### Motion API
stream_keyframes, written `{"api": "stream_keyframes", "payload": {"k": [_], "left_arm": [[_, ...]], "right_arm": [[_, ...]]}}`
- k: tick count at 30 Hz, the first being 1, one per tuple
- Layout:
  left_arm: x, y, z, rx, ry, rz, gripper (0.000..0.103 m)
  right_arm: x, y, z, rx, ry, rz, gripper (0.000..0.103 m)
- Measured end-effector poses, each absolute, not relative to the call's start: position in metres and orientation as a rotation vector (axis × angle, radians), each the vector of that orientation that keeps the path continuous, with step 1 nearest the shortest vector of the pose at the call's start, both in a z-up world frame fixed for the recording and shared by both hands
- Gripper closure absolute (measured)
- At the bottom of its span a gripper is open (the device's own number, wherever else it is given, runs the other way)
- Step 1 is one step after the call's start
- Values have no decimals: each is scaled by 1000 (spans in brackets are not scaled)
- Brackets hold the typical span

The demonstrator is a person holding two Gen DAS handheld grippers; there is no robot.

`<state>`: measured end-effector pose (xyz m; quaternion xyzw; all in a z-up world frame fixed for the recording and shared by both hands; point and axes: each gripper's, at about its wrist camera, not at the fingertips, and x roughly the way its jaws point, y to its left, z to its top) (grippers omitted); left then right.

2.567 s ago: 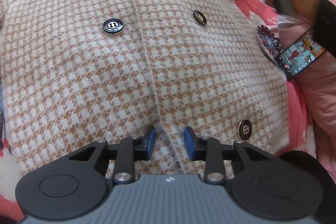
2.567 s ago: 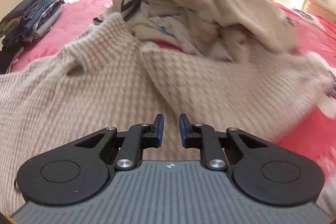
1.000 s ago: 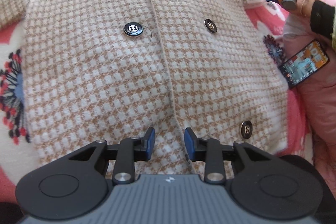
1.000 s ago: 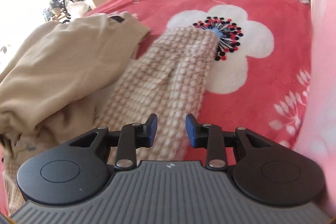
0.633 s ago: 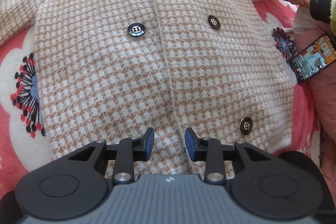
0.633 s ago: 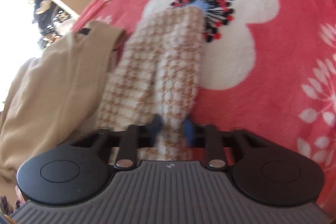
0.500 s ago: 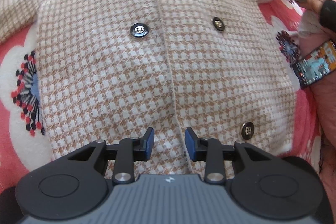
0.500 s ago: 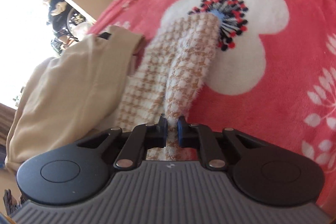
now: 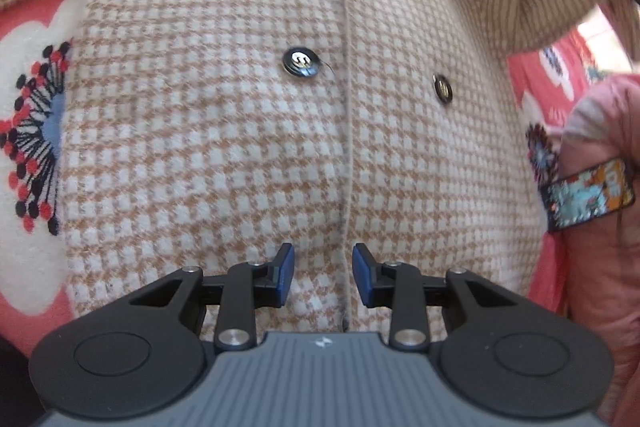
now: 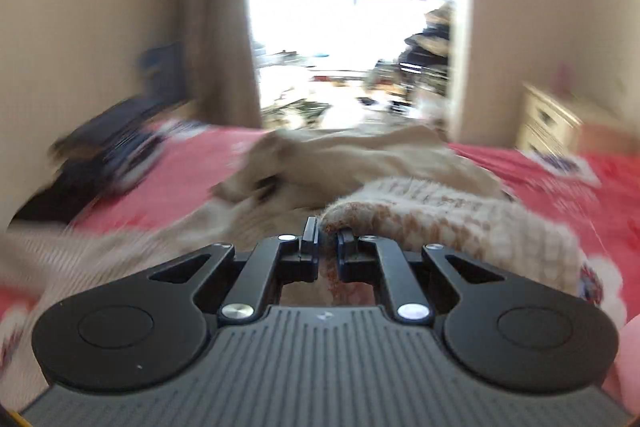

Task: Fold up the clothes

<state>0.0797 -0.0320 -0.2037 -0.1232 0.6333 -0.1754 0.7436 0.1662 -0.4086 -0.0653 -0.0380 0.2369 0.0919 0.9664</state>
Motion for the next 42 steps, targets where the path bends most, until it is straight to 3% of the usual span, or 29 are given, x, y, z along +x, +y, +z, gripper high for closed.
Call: {"api": "stream_keyframes", "payload": {"k": [5, 8, 11, 14, 17, 19, 22, 24, 30, 34, 42], "left_arm": [[89, -17, -191, -280, 1338, -358, 68], [96, -14, -185, -274, 1306, -351, 68], [103, -17, -179, -269, 1274, -359, 67], [110, -27, -171, -287, 1243, -382, 66], [116, -46, -162, -290, 1206, -429, 65], [119, -61, -155, -286, 1183, -460, 65], [124, -81, -150, -311, 1166, -484, 64], [132, -95, -149, -328, 1157, -486, 64], [170, -155, -149, -238, 1065, -518, 61], [182, -195, -173, -121, 1149, -583, 62], [158, -190, -198, -26, 1211, -690, 62]], "right_arm": [[68, -313, -120, -621, 666, 513, 94], [12, -275, -178, -947, 781, 642, 85], [-23, -264, -196, -1023, 837, 659, 85], [-26, -279, -169, -763, 904, 566, 79], [-14, -324, -141, -288, 971, 389, 69], [-7, -365, -134, 81, 970, 268, 56], [10, -424, -159, 706, 912, 151, 47], [26, -443, -190, 1026, 856, 85, 47], [49, -454, -243, 1288, 789, -98, 46], [39, -457, -256, 1411, 716, -111, 46], [29, -471, -275, 1466, 669, -147, 46]]}}
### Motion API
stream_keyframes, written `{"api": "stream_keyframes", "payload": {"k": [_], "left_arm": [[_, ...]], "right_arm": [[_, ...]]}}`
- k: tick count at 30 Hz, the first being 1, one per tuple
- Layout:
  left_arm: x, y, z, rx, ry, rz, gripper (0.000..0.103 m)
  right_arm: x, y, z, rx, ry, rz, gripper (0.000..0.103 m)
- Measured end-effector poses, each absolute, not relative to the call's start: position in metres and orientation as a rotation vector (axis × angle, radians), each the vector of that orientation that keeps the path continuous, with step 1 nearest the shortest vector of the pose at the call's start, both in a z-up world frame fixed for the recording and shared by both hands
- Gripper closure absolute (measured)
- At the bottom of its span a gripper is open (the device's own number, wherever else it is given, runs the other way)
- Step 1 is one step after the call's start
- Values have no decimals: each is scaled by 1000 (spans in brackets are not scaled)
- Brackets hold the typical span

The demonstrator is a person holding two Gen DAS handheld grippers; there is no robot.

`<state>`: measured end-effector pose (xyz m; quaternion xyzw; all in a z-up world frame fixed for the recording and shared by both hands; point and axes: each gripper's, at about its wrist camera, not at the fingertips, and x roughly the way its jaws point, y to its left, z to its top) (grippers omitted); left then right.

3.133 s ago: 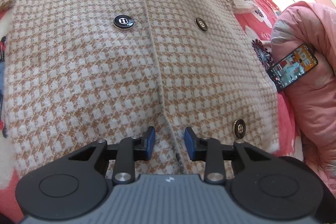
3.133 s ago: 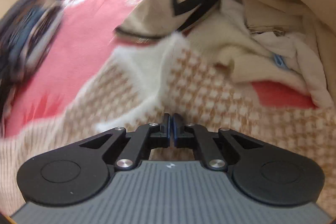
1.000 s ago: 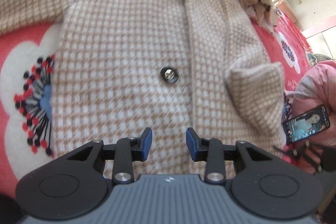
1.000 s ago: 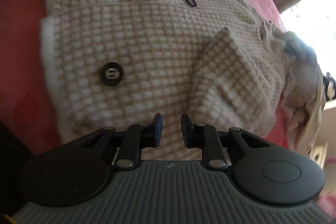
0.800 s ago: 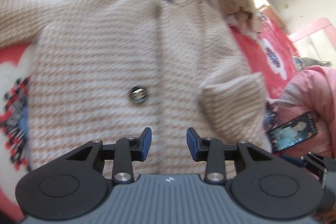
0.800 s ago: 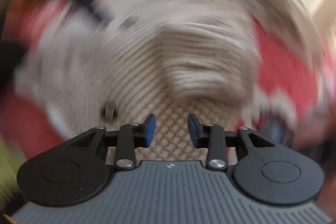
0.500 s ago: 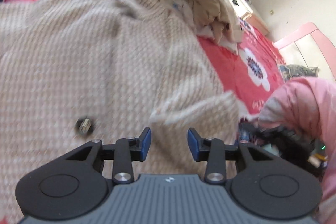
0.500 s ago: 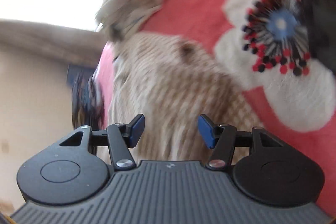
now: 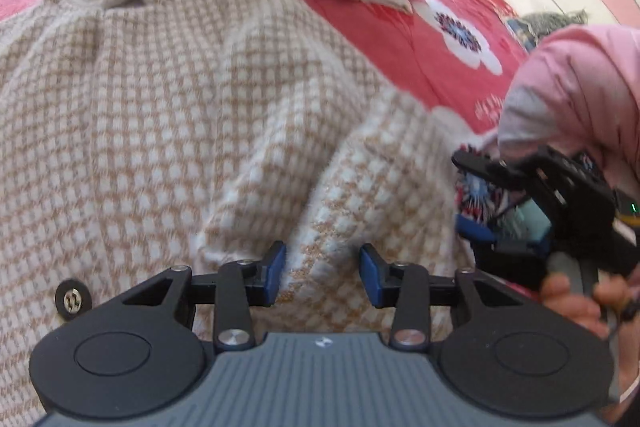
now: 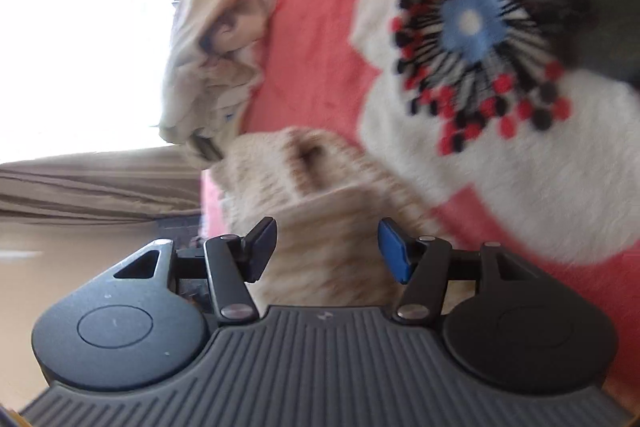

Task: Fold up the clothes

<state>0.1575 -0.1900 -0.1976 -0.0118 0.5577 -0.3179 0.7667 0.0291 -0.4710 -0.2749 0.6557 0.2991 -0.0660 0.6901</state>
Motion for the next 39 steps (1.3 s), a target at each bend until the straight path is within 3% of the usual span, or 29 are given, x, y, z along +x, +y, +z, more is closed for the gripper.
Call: {"api": "stream_keyframes", "payload": {"k": [8, 9, 10, 13, 18, 23, 28, 33, 39], "left_arm": [[155, -174, -201, -50, 1226, -722, 63], [152, -171, -200, -55, 1224, -722, 63], [149, -167, -199, -62, 1220, -723, 64], [138, -152, -192, -88, 1215, -730, 65], [114, -108, -178, -133, 1248, -706, 65], [78, -34, -177, -180, 1345, -586, 63], [71, 25, -192, -326, 1416, -396, 63], [99, 16, -187, -454, 1339, -448, 58], [108, -55, -195, -365, 1398, -697, 52]], "right_arm": [[64, -452, -244, 1247, 672, 32, 49], [66, -447, -236, 1207, 672, 55, 56], [67, -443, -229, 1170, 673, 87, 70], [65, -430, -209, 1080, 678, 188, 82], [55, -397, -172, 906, 719, 433, 84], [24, -355, -146, 650, 875, 632, 84], [-7, -308, -168, 341, 1103, 683, 81], [-18, -302, -182, 275, 1221, 623, 79], [-39, -306, -165, 240, 1226, 601, 75]]}}
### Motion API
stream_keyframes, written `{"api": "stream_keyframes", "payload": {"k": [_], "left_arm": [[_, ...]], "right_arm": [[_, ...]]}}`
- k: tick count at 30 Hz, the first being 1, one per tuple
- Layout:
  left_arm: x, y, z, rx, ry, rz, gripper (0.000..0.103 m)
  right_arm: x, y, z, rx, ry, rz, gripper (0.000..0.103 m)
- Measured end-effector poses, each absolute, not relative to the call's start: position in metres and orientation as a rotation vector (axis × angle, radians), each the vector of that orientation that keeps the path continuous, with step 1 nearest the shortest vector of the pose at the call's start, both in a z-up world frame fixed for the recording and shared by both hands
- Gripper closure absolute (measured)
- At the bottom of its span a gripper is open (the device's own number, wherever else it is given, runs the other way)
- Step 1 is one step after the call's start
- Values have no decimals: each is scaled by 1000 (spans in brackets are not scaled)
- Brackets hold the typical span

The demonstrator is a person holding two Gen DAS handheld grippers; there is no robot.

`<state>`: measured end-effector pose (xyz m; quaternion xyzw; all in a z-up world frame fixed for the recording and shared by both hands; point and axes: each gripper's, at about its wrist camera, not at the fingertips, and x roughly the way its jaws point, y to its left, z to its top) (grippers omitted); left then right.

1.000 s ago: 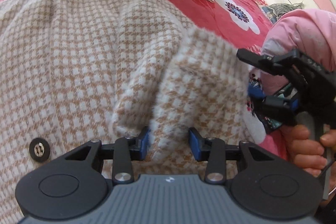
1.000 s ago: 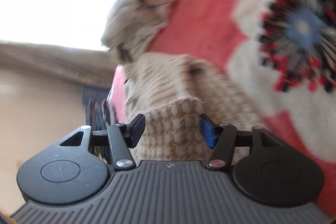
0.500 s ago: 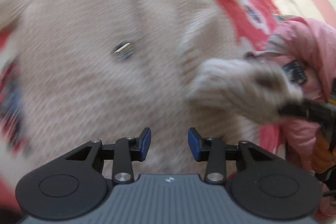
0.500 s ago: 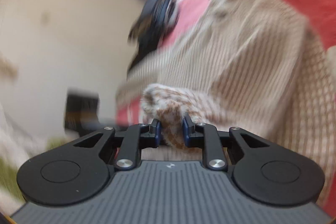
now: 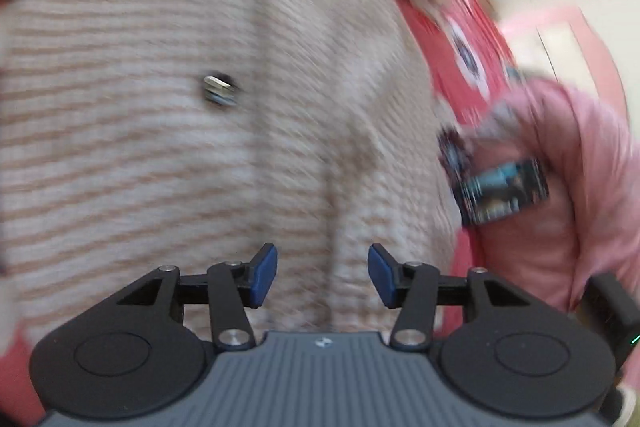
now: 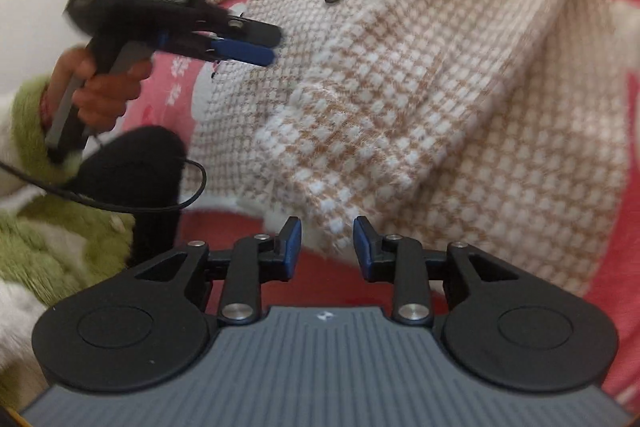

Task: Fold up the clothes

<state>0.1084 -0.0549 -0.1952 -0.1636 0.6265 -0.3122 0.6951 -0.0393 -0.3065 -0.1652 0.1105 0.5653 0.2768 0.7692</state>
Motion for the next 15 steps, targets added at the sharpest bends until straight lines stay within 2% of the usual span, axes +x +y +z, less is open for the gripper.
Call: {"api": "stream_keyframes", "payload": {"k": [3, 5, 8, 13, 15], "left_arm": [[100, -79, -205, -279, 1428, -731, 54], [93, -91, -212, -202, 1446, -716, 60], [80, -98, -216, -139, 1442, -693, 60], [71, -99, -215, -98, 1423, -688, 62], [68, -102, -213, -68, 1407, -704, 61]], "right_arm": [[-35, -326, -152, 318, 1126, 483, 75], [-24, -340, -149, 388, 1050, 352, 74], [-6, -336, -158, 402, 976, 266, 75], [-8, -305, -201, 332, 1147, 299, 76], [-25, -301, -199, 309, 1169, 304, 76]]}}
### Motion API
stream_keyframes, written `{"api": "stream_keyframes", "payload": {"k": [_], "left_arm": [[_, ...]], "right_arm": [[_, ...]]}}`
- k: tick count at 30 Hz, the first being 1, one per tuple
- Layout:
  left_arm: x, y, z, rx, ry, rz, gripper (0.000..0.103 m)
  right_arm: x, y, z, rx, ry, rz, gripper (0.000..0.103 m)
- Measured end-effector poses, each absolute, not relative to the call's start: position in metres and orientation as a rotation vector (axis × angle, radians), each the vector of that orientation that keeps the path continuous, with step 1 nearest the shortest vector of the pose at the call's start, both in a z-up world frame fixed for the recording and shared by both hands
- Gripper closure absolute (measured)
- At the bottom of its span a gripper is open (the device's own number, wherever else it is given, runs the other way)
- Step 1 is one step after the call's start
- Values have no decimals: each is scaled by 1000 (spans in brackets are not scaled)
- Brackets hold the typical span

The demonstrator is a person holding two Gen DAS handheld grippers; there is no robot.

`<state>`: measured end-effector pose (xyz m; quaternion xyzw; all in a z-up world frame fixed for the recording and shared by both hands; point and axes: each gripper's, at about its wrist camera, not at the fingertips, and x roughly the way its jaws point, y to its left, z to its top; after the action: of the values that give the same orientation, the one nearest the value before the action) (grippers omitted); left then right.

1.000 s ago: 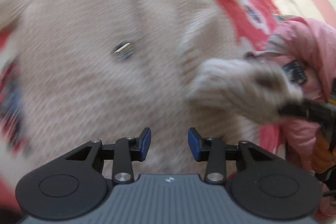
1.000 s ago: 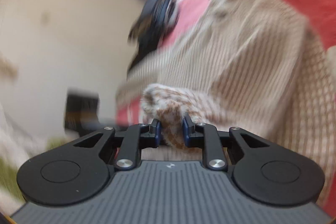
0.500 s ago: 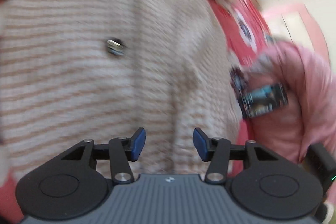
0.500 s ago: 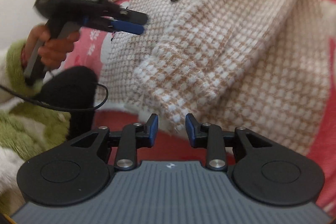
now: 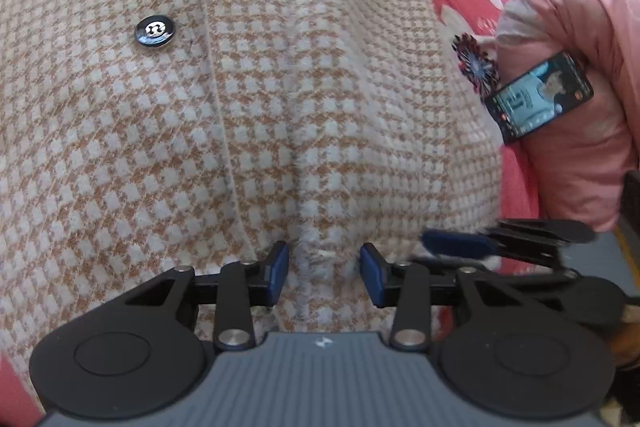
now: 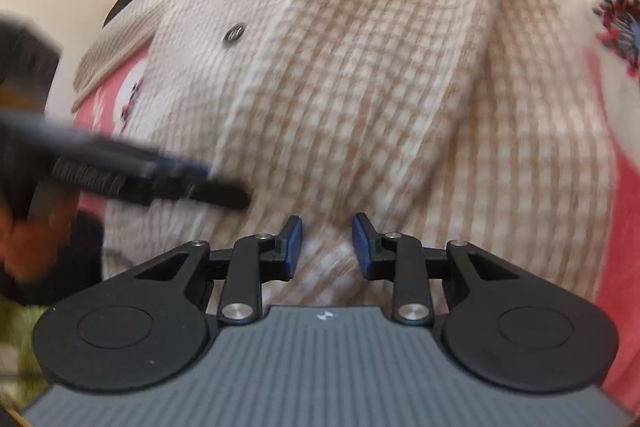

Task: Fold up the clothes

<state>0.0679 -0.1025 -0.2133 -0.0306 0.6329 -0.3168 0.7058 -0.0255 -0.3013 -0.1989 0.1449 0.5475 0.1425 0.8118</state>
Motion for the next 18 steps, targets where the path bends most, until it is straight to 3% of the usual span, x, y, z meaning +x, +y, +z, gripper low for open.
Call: {"api": "stream_keyframes", "payload": {"k": [3, 6, 8, 10, 13, 16, 18], "left_arm": [[65, -107, -210, -33, 1401, -730, 60], [62, -107, -206, -20, 1393, -742, 57], [63, -107, -207, -29, 1392, -743, 55], [64, -101, -208, -47, 1404, -728, 55], [67, -100, -211, -87, 1415, -707, 54], [65, -100, -211, -82, 1406, -697, 59], [62, -100, -210, -63, 1399, -696, 72]], "right_arm": [[-37, -311, -183, 354, 1268, 303, 75], [-50, -343, -175, 519, 1238, 223, 74], [-53, -364, -172, 644, 1180, 159, 69], [-48, -380, -184, 822, 1132, 109, 53], [-35, -384, -216, 1006, 1142, 90, 52], [-33, -373, -237, 1058, 1200, 129, 52], [-37, -364, -241, 1073, 1235, 170, 53]]}}
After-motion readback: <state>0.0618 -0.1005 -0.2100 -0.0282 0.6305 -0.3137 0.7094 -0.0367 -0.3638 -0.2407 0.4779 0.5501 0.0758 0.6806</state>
